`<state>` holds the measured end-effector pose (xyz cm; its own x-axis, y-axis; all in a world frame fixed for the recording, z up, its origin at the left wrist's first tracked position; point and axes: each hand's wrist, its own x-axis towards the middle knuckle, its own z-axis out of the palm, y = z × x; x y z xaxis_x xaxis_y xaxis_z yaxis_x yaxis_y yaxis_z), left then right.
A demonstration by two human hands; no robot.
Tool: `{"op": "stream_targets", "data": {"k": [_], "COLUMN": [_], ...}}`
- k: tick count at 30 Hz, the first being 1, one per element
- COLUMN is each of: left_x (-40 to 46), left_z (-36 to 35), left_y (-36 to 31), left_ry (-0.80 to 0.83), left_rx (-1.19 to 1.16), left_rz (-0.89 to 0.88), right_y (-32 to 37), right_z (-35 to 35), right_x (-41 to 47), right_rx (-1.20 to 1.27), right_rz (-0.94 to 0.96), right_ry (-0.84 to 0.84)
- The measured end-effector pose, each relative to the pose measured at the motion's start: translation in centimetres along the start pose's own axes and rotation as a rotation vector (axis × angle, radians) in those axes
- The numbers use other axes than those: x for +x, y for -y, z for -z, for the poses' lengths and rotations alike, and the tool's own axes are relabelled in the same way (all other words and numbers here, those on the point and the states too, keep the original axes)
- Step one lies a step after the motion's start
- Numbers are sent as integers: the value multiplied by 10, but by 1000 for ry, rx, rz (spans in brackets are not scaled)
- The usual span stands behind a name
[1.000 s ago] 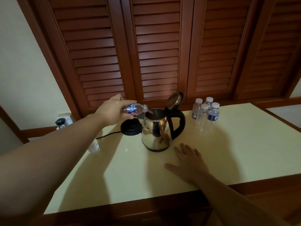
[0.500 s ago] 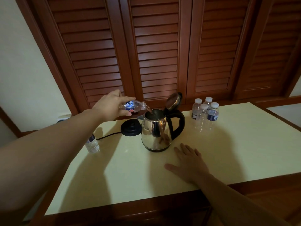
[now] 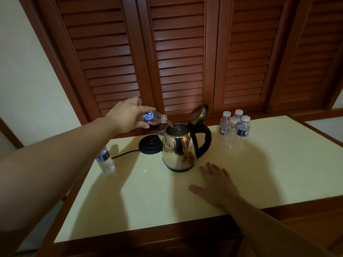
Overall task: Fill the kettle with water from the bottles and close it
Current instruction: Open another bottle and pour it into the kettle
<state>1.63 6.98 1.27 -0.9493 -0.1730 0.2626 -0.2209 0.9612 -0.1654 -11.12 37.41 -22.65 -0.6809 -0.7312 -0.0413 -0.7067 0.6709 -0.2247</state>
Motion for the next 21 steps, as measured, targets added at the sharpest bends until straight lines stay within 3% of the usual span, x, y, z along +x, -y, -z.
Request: {"op": "stream_targets", "data": {"k": [21], "left_x": [20], "left_z": [35], "left_y": [-12], "left_ry": [70], "left_rx": [223], "left_rz": [-115], "right_y": [1], "right_z": [2], "right_x": [-4], "right_rx": [26], "right_rz": [7], "right_ry": [-4]}}
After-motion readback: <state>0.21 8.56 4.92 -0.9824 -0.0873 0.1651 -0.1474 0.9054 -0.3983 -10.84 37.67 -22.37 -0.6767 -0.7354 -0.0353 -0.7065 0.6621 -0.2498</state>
